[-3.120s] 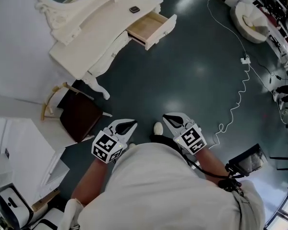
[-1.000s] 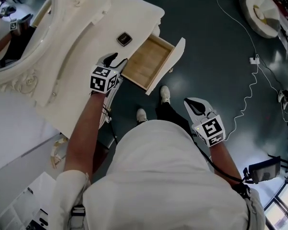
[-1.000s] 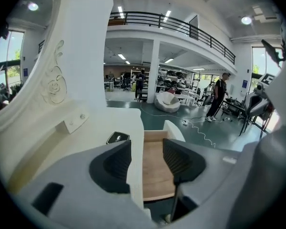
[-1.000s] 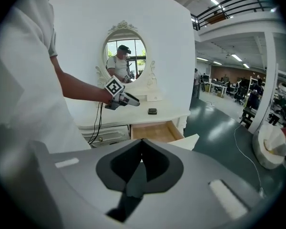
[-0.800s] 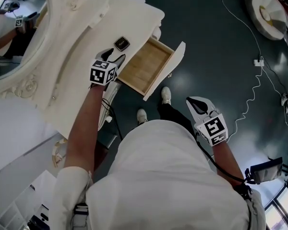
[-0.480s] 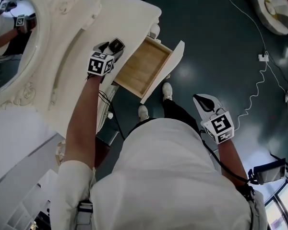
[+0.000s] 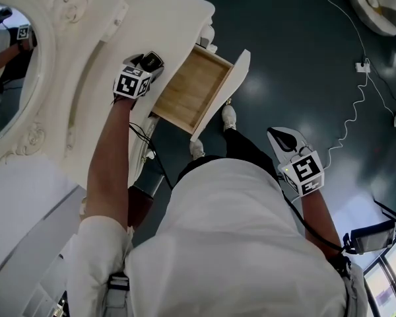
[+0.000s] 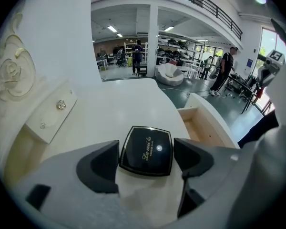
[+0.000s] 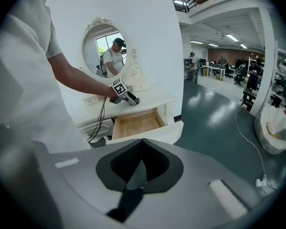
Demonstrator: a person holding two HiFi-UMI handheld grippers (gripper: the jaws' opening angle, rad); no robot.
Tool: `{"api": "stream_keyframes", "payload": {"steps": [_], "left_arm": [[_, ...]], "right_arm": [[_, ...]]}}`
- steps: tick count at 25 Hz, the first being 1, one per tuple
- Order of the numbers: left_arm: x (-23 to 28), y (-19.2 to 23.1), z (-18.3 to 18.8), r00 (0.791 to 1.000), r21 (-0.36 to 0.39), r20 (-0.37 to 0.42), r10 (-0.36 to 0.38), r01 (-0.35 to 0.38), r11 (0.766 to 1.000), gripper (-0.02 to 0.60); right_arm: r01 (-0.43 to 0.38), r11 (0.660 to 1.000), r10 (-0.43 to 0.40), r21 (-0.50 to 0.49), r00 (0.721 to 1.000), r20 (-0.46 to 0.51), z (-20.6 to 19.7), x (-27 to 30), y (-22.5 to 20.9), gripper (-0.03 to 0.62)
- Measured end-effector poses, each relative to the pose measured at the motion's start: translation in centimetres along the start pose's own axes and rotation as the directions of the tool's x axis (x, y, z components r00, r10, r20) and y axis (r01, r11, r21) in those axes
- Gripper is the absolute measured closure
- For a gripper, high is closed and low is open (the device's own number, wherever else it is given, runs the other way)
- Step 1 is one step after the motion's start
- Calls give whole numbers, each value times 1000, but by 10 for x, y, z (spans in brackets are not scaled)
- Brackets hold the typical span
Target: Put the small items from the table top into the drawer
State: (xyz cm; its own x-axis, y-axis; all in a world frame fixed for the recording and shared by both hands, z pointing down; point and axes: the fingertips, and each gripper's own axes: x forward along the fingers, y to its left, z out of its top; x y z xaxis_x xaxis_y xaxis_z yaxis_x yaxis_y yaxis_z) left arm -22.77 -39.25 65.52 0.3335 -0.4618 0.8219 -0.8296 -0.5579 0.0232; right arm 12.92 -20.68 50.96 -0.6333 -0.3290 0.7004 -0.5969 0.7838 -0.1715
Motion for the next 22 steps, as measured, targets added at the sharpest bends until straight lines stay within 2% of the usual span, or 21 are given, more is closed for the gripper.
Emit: {"api": "stream_keyframes", "payload": {"steps": [6, 15, 22], "left_arm": [[3, -2, -2, 1000, 12, 6, -22, 22, 1000, 236], [-2, -6, -4, 1000, -45, 27, -5, 7, 999, 239], [-13, -31, 1, 999, -25, 47, -23, 24, 999, 241]], "right_arm": [[14, 1000, -14, 17, 1000, -6, -5, 3, 4, 592], [34, 999, -34, 25, 999, 4, -3, 3, 17, 592], [48, 998, -49, 27, 999, 19, -3, 1, 30, 592]]}}
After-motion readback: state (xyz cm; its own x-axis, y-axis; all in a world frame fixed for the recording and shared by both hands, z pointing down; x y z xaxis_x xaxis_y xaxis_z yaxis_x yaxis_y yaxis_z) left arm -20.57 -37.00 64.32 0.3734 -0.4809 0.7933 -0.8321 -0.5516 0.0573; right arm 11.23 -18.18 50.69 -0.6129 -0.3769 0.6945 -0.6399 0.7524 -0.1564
